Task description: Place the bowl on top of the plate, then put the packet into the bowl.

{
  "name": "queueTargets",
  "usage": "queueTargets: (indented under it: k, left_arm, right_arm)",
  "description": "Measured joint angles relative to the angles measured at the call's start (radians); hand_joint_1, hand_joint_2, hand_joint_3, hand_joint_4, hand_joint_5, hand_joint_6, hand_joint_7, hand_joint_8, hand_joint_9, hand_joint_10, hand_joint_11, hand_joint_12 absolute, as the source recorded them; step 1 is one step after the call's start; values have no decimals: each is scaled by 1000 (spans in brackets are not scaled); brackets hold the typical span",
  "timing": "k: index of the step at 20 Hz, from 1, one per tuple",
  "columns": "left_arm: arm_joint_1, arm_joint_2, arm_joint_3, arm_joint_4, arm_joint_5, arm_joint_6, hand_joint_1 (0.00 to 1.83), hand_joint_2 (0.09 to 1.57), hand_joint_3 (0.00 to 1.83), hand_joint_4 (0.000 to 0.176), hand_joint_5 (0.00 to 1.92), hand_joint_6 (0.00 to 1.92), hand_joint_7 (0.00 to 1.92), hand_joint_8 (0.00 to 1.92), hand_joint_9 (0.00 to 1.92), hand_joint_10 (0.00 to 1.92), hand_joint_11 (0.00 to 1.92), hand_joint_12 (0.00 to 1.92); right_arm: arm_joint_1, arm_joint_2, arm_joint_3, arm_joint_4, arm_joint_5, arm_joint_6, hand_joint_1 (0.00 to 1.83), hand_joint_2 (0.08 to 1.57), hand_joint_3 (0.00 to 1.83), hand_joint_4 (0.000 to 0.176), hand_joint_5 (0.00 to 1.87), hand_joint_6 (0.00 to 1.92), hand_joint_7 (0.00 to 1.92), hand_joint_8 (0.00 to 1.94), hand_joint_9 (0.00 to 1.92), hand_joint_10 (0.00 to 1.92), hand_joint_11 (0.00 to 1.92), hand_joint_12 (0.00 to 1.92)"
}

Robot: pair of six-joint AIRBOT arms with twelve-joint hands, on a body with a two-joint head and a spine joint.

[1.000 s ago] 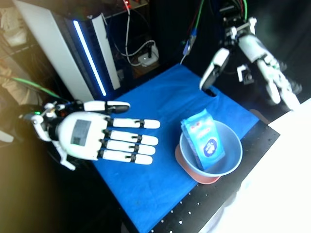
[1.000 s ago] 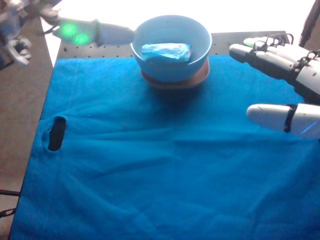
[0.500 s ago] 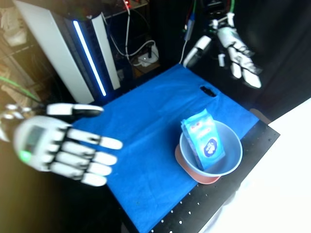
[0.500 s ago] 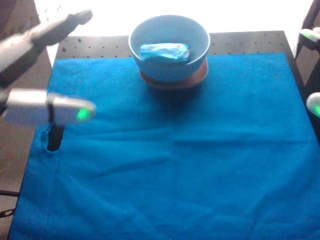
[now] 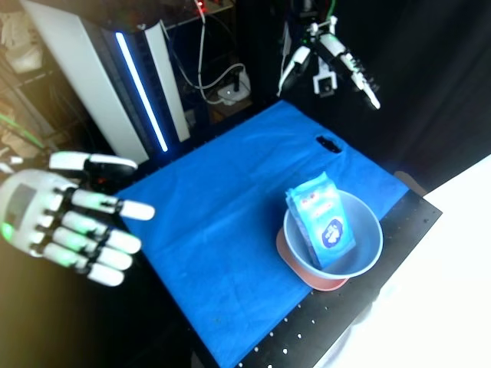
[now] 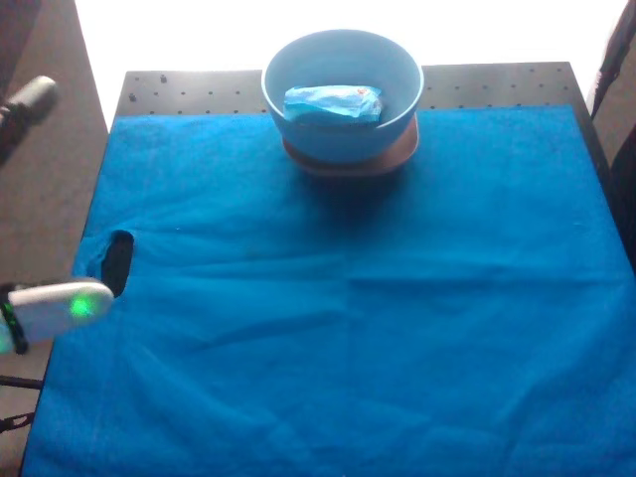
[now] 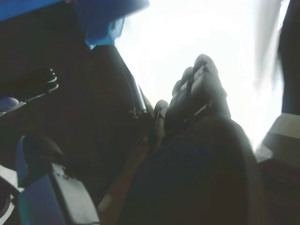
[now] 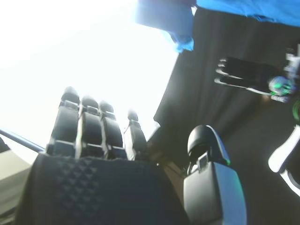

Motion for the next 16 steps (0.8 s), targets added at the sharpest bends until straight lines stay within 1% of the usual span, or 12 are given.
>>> queueTargets:
  k: [1, 3, 4, 5, 6, 7, 8, 11, 12, 16]
  left_arm:
    - [4, -11, 0, -22, -13, -8, 674, 750, 0, 176, 0, 0, 0, 0, 0, 0, 0, 0]
    - [24, -21, -12, -32, -23, -14, 656, 753, 0, 176, 0, 0, 0, 0, 0, 0, 0, 0]
    - [30, -27, -27, -29, -24, -17, 635, 748, 0, 176, 0, 0, 0, 0, 0, 0, 0, 0]
    - [30, -28, -27, -19, -23, -19, 638, 752, 0, 176, 0, 0, 0, 0, 0, 0, 0, 0]
    - [33, -28, -27, -7, -26, -20, 643, 764, 4, 174, 0, 0, 0, 0, 0, 0, 0, 0]
    - [33, -28, -27, -8, -27, -22, 644, 770, 7, 176, 0, 0, 0, 0, 0, 0, 0, 0]
    - [34, -28, -27, -18, -29, -26, 639, 772, 7, 176, 0, 0, 0, 0, 0, 0, 0, 0]
    - [34, -28, -27, -42, -30, -30, 617, 767, 3, 176, 0, 0, 0, 0, 0, 0, 0, 0]
    - [34, -28, -27, -37, -30, -30, 612, 777, 7, 176, 0, 0, 0, 0, 0, 0, 0, 0]
    - [48, -44, -27, -42, -35, -46, 586, 767, 1, 176, 0, 0, 0, 0, 0, 0, 0, 0]
  right_arm:
    - [-37, -1, -14, 32, 32, 10, 217, 1114, 0, 176, 0, 0, 0, 0, 0, 0, 0, 0]
    - [-80, -1, -13, 80, 71, 37, 231, 1108, 0, 176, 0, 0, 0, 0, 0, 0, 0, 0]
    - [-82, -1, -12, 116, 79, 38, 219, 1109, 0, 161, 0, 0, 0, 0, 0, 0, 0, 0]
    - [-82, 0, -11, 117, 86, 39, 231, 1112, 0, 158, 0, 0, 0, 0, 0, 0, 0, 0]
    - [-82, 0, -11, 107, 97, 40, 224, 1120, 0, 172, 0, 0, 0, 0, 0, 0, 0, 0]
    - [-82, 0, -11, 89, 98, 41, 223, 1122, 1, 175, 0, 0, 0, 0, 0, 0, 0, 0]
    - [-82, 0, -11, 77, 97, 41, 218, 1118, 0, 166, 0, 0, 0, 0, 0, 0, 0, 0]
    - [-82, 0, 1, 89, 97, 41, 215, 1108, 0, 161, 0, 0, 0, 0, 0, 0, 0, 0]
    - [-82, 0, 1, 96, 97, 42, 229, 1098, 0, 173, 0, 0, 2, 1, 0, 0, 0, 0]
    - [-82, -3, 1, 92, 97, 42, 236, 1101, 0, 176, 0, 0, 4, 2, 0, 0, 0, 0]
